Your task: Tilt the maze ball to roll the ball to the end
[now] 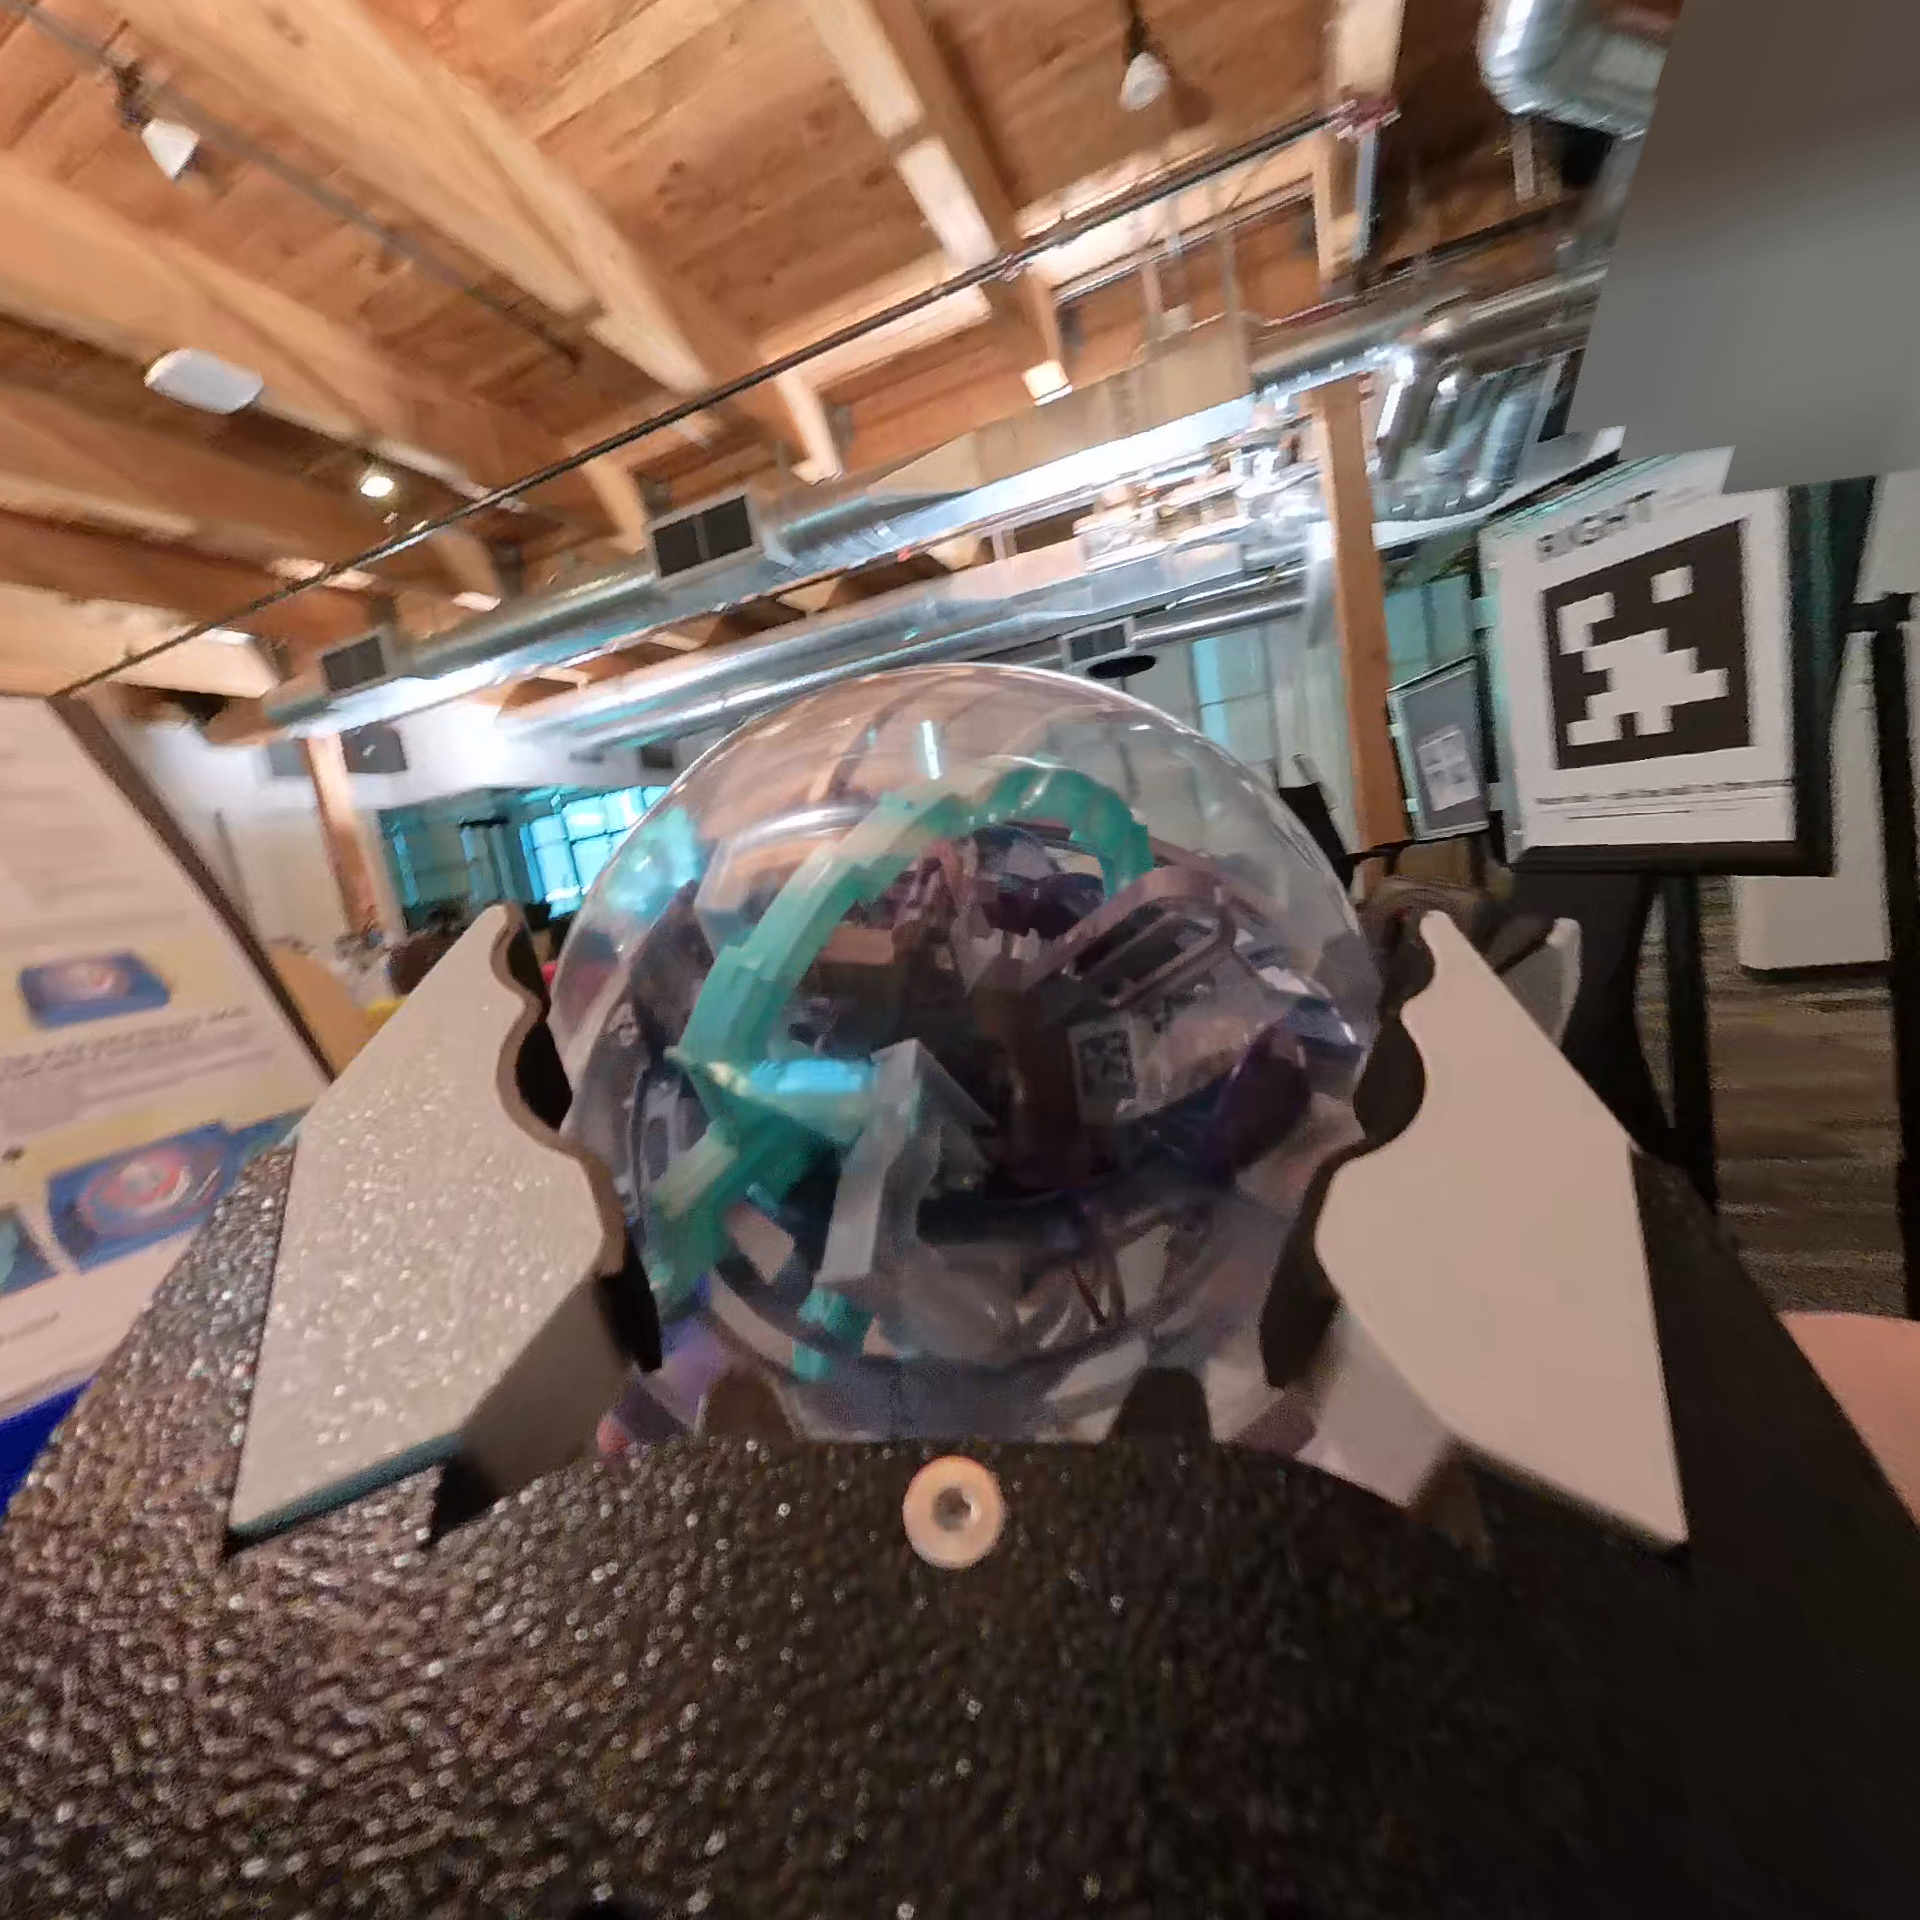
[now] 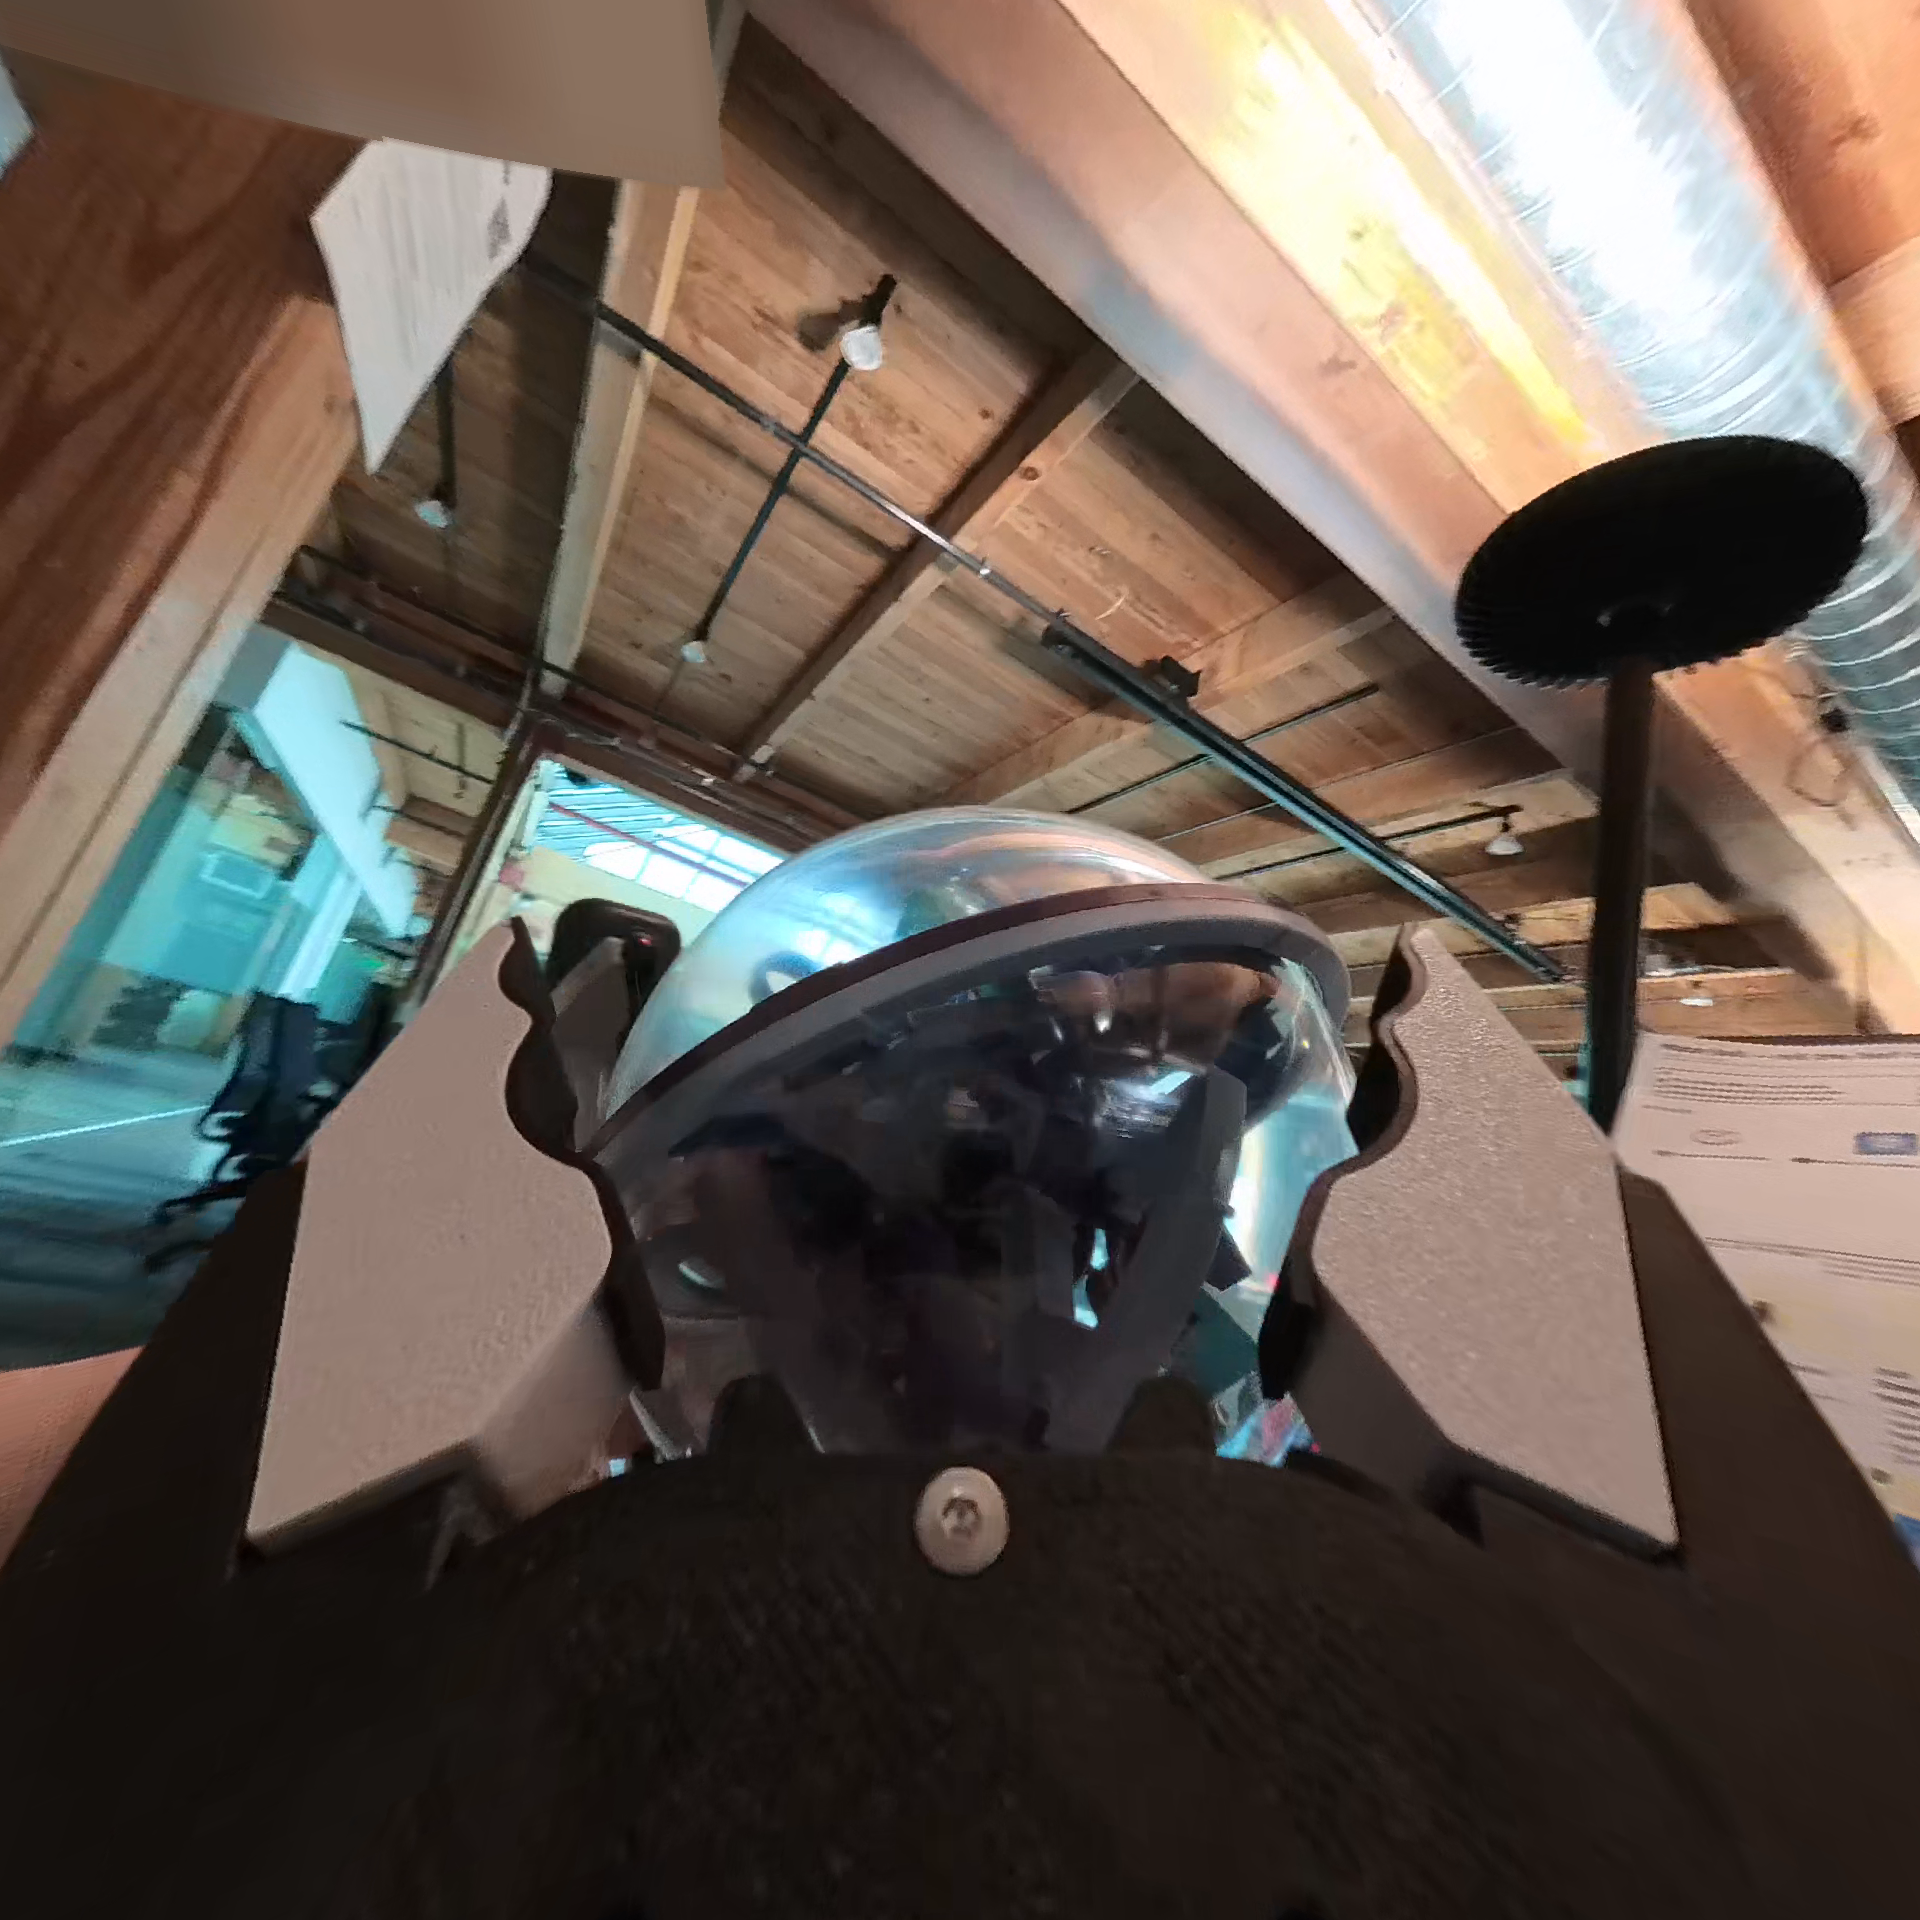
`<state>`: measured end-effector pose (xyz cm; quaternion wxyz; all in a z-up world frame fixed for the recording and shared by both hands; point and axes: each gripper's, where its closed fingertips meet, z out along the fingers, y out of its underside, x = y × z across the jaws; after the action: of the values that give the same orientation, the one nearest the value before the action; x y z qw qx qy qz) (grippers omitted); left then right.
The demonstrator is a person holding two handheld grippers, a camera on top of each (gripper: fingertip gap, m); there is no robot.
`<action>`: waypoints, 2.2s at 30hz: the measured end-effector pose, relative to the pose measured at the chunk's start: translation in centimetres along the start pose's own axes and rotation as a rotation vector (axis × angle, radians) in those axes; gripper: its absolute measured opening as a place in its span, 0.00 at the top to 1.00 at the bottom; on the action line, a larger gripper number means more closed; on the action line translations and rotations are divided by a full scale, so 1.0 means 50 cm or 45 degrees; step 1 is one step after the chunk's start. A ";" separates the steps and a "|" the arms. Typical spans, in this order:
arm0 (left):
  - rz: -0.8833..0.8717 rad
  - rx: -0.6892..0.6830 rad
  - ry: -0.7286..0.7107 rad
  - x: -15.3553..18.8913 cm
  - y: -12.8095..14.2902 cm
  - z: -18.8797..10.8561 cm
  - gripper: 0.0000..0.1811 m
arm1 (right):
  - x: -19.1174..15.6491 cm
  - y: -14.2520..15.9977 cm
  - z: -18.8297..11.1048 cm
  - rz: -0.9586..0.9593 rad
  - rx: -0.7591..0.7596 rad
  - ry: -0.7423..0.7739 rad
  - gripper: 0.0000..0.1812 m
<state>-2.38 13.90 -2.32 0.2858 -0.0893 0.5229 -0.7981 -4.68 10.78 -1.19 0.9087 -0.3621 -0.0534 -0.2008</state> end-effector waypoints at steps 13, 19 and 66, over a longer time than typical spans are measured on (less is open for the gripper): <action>0.028 0.153 0.152 0.000 -0.049 -0.039 0.22 | 0.011 -0.059 0.000 0.469 -0.026 -0.211 0.29; 0.126 -0.149 0.317 0.040 -0.009 0.000 0.13 | -0.007 0.056 0.019 0.229 -0.335 -0.132 0.13; 1.190 0.524 0.409 0.194 -0.426 0.061 0.38 | 0.002 -0.281 0.242 0.089 0.350 -0.504 0.23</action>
<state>-16.72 12.38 16.38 0.5387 0.3340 0.3767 -0.6755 -9.70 9.74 16.65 0.9277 -0.2688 -0.2447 -0.0853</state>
